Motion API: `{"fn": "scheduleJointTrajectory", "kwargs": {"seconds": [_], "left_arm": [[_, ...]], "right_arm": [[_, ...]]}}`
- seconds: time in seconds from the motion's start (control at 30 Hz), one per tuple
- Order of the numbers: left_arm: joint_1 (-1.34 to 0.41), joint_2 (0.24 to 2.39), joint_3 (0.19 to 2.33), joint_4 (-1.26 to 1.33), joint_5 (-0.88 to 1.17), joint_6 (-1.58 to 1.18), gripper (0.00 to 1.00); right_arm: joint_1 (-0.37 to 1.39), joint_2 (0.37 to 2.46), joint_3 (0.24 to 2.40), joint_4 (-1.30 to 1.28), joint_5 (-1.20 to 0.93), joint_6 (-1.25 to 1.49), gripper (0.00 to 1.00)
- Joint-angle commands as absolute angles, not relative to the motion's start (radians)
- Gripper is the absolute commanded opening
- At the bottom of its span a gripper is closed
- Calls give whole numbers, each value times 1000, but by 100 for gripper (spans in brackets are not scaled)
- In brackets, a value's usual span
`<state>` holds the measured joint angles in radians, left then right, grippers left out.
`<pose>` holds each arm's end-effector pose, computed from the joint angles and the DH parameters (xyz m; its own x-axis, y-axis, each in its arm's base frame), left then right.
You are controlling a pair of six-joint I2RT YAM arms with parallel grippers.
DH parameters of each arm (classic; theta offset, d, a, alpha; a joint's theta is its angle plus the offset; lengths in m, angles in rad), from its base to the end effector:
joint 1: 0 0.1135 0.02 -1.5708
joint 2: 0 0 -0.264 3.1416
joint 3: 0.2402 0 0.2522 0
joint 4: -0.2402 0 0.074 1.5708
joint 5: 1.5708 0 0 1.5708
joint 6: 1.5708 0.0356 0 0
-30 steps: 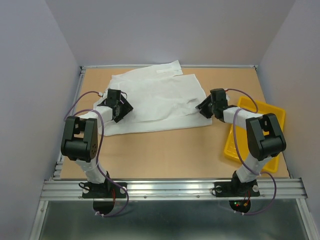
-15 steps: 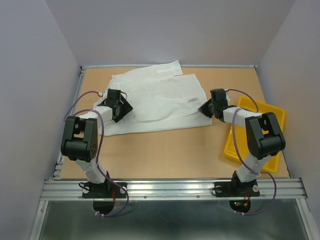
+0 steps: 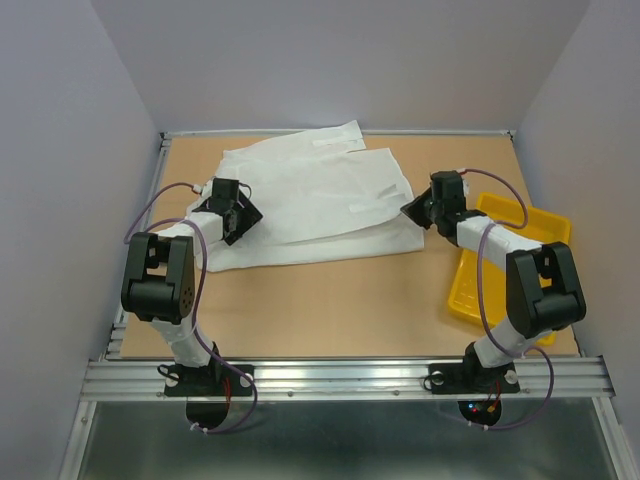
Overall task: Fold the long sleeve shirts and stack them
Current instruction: Fold the shirt
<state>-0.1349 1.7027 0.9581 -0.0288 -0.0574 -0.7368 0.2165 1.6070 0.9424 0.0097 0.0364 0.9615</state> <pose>0.3510 -0.0456 0.1768 -0.5756 -0.5988 -0.5569 -0.3958 0.7999 -0.4511 0.3385 0.0731 0.2067 -0.4933 0.7306 -0.4721 0.3811 0.6694 0.6377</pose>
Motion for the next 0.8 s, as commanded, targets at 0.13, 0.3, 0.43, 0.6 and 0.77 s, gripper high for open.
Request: {"fn": "scheduleJointTrajectory", "kwargs": {"seconds": [0.13,0.3,0.43,0.6,0.77], "left_arm": [[-123,1707,985,-69,-87,-727,77],[-123,1706,992,-75,-80,-718,77],[-124,1677,1023,-80,-45,-681,81],[-144,1592,1100,-126,-20,-629,87],[-222,1551,1153,-133,21,-604,89]], "right_arm": [[184,1569,854,-45,44,943,1],[181,1595,848,-54,45,917,16],[181,1579,883,-74,48,839,38],[181,1522,977,-112,15,750,47],[208,1535,1067,-95,-106,726,49]]}}
